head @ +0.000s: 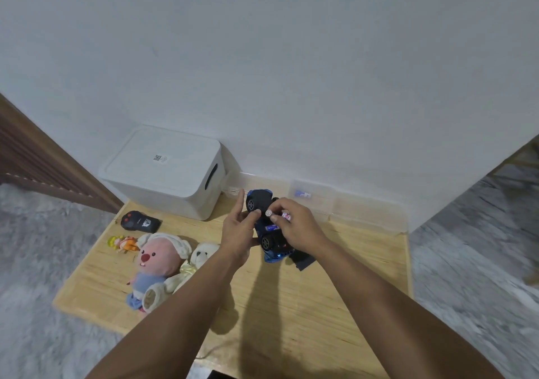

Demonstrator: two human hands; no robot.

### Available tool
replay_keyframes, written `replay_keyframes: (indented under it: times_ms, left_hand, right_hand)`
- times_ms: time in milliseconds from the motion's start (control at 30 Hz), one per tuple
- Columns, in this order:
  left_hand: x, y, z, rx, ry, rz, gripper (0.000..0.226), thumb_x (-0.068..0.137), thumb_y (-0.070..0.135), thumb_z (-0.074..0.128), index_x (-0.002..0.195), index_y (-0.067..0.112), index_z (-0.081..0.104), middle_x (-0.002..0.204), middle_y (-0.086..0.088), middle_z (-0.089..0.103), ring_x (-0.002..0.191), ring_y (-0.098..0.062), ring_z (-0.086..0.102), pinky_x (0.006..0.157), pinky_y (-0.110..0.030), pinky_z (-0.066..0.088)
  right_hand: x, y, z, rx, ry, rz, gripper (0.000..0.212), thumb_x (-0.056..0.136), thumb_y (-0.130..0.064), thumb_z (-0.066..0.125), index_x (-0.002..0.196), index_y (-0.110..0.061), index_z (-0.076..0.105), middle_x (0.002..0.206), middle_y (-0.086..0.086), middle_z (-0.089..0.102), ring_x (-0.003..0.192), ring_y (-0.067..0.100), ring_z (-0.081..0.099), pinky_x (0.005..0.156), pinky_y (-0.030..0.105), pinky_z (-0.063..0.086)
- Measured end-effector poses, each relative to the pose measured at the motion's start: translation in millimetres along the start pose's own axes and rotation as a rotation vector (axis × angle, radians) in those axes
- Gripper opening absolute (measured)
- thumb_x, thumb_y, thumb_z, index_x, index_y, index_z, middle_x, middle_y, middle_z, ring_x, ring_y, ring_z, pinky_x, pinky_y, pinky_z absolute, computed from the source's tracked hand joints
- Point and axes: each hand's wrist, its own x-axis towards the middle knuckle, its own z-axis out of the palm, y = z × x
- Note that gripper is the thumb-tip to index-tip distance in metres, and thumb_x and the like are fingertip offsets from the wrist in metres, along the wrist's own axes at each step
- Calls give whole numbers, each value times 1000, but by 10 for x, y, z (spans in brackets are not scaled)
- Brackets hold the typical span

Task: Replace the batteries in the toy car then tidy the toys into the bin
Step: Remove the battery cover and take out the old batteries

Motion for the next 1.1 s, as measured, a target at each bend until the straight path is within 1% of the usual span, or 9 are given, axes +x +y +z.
replay_keyframes:
  times_ms: [167,267,400,500,633,733,867,1000,1100]
  left_hand:
    - [-27,34,13,48,7,14,58,98,5,49,144,38,40,101,3,69,71,-10,68,68,-45,58]
    - [-51,51,16,32,25,8,51,99,5,46,141,34,47,111,3,68,76,-13,66,62,-40,57]
    - [-56,56,6,39,46,4,50,98,5,47,140,32,50,116,-2,65,81,-16,65,61,-38,58]
    - [-46,42,-5,49,56,13,50,98,5,48,140,32,51,118,-6,64,81,-15,66,61,-38,58]
    - [0,-2,-11,106,81,73,52,96,4,51,138,34,52,122,-9,62,77,-11,68,73,-49,60]
    - [6,-10,8,160,106,116,54,94,4,54,139,34,51,107,1,67,81,-18,66,84,-59,54]
    - [-32,-2,37,186,86,160,56,95,2,54,142,30,47,76,19,73,79,-21,60,88,-53,55]
    - [-65,-22,77,184,94,204,56,95,1,52,144,29,45,83,11,73,76,-17,60,82,-41,56]
    - [-75,-24,91,169,115,201,56,95,0,51,144,28,46,90,9,69,76,-17,62,85,-43,56]
  right_hand:
    - [2,-48,-64,353,67,235,11,98,-16,51,104,-12,59,96,6,71,83,16,67,66,23,50]
    - [-14,-90,-140,537,77,382,23,97,-11,43,109,-22,60,84,5,68,51,6,55,45,19,39]
    - [3,-6,-174,726,67,449,26,94,-10,42,102,-17,66,73,6,59,49,12,41,41,22,28]
    - [-9,0,-189,648,52,463,9,96,-17,51,91,-14,58,71,3,53,48,11,41,39,20,27]
    - [-2,-40,-185,387,-35,503,18,89,-3,47,84,-12,62,72,5,53,46,12,38,37,17,23]
    - [-11,-82,-186,290,-61,503,21,88,-6,49,90,-11,70,70,3,55,48,13,38,36,16,23]
    - [-12,-76,-165,344,-37,520,20,88,-5,53,95,-5,72,71,5,57,47,13,39,35,16,24]
    - [-9,-75,-142,440,-5,581,18,86,-6,59,96,3,71,70,7,57,45,12,40,38,19,26]
    - [-5,-37,-147,517,13,630,19,85,-6,61,97,6,69,66,6,55,44,11,40,38,19,26]
